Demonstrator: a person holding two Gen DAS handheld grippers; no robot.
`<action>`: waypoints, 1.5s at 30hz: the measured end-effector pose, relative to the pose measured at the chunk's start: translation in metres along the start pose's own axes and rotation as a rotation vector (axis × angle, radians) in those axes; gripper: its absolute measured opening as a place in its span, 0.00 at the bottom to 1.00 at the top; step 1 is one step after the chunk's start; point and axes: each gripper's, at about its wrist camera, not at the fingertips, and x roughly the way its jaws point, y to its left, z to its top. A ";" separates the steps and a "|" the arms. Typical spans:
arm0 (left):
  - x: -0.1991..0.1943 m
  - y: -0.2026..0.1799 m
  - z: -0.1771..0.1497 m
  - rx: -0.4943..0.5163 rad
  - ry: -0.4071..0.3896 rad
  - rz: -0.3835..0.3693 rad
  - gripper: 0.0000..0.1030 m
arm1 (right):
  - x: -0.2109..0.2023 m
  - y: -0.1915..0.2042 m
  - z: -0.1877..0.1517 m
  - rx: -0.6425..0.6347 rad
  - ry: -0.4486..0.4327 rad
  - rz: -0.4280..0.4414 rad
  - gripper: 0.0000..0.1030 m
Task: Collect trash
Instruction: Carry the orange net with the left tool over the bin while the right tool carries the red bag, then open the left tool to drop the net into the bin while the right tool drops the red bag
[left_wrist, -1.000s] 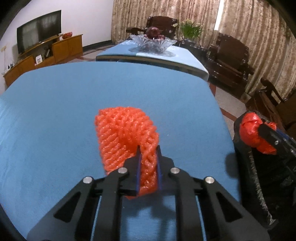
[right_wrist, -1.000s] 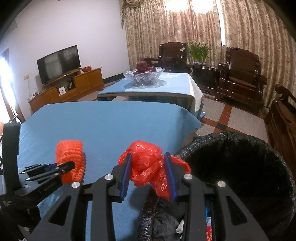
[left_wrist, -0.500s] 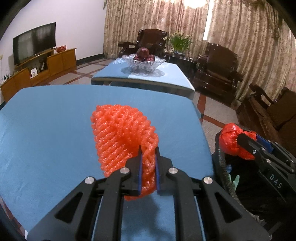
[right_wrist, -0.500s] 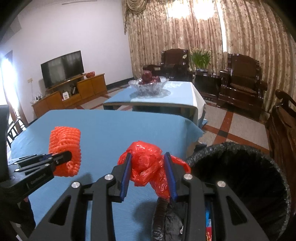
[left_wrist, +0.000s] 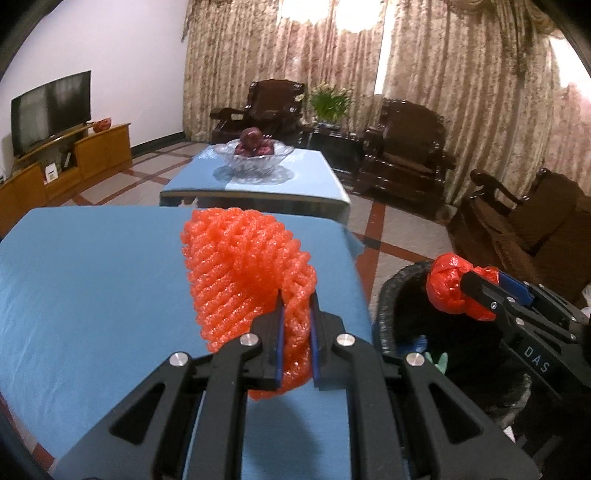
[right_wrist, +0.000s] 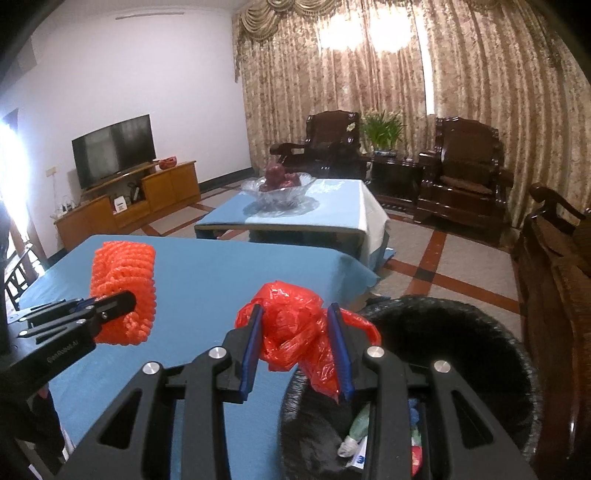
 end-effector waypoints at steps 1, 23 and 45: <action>-0.002 -0.006 0.001 0.008 -0.004 -0.012 0.09 | -0.004 -0.002 0.001 -0.002 -0.005 -0.005 0.34; 0.003 -0.113 0.010 0.144 -0.009 -0.204 0.09 | -0.066 -0.099 -0.004 0.081 -0.051 -0.186 0.34; 0.054 -0.193 -0.007 0.253 0.058 -0.321 0.09 | -0.055 -0.163 -0.030 0.133 -0.001 -0.286 0.34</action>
